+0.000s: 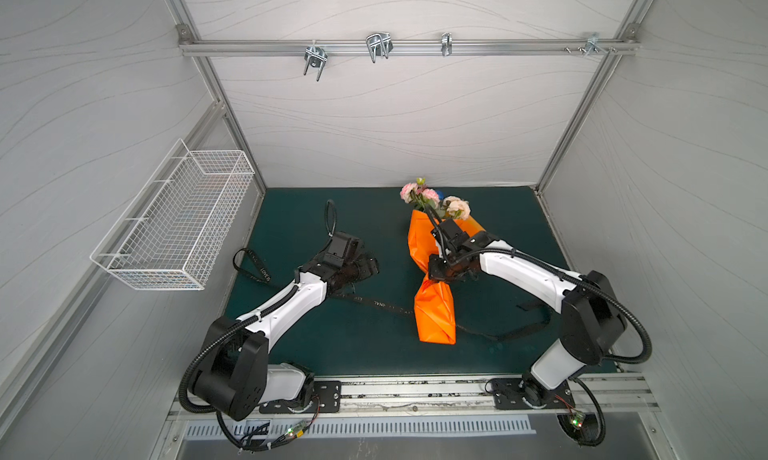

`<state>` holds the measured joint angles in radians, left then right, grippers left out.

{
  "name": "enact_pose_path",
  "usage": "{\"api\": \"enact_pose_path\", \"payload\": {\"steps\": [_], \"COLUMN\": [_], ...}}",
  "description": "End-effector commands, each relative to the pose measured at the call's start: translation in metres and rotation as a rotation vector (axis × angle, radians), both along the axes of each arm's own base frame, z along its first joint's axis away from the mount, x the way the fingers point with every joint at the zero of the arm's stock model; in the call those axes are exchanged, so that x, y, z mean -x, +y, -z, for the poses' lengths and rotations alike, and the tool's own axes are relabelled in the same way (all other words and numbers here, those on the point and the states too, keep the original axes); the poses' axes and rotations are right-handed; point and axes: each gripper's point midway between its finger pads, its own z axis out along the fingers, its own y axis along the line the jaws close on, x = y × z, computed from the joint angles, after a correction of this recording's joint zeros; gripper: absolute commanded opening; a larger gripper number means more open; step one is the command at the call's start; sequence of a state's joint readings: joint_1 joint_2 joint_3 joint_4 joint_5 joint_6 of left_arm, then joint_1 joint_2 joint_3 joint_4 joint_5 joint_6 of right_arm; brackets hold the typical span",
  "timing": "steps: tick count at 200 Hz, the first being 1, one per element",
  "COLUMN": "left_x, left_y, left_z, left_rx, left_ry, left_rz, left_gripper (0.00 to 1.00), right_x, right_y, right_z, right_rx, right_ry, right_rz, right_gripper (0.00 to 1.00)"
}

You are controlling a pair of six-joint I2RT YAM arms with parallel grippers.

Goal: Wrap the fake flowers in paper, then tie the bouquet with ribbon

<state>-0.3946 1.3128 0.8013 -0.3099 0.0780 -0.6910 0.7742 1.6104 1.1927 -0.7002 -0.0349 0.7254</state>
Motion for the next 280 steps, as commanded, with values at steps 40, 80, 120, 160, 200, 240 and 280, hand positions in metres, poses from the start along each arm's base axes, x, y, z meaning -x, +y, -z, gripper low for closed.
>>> {"api": "enact_pose_path", "payload": {"steps": [40,80,120,160,200,240,280], "left_x": [0.018,0.028,0.031,0.036,0.038,0.044,0.04], "left_y": [0.013,0.014,0.012,0.003,-0.02,-0.042,-0.044], "left_z": [-0.013,-0.007,-0.004,0.001,0.01,0.023,0.047], "left_rx": [-0.002,0.022,0.044,0.093,0.151,0.114,0.088], "left_ry": [-0.03,-0.023,-0.027,-0.02,0.016,0.059,0.115], "left_rz": [-0.02,-0.027,-0.018,0.006,0.071,0.144,0.144], "left_gripper": [0.88,0.85,0.81,0.72,0.66,0.63,0.62], "right_x": [0.068,0.057,0.033,0.043,0.043,0.051,0.063], "right_y": [0.055,0.08,0.089,0.089,0.08,0.069,0.044], "right_z": [0.011,0.04,0.066,0.076,0.052,0.038,0.021], "right_rx": [-0.026,0.065,0.131,0.124,0.091,0.042,0.041], "right_ry": [0.04,0.008,0.001,0.05,0.011,0.028,0.02], "right_rz": [-0.046,-0.074,-0.062,-0.095,-0.11,-0.115,-0.129], "right_gripper": [0.0,0.0,0.0,0.44,0.75,0.9,0.98]}}
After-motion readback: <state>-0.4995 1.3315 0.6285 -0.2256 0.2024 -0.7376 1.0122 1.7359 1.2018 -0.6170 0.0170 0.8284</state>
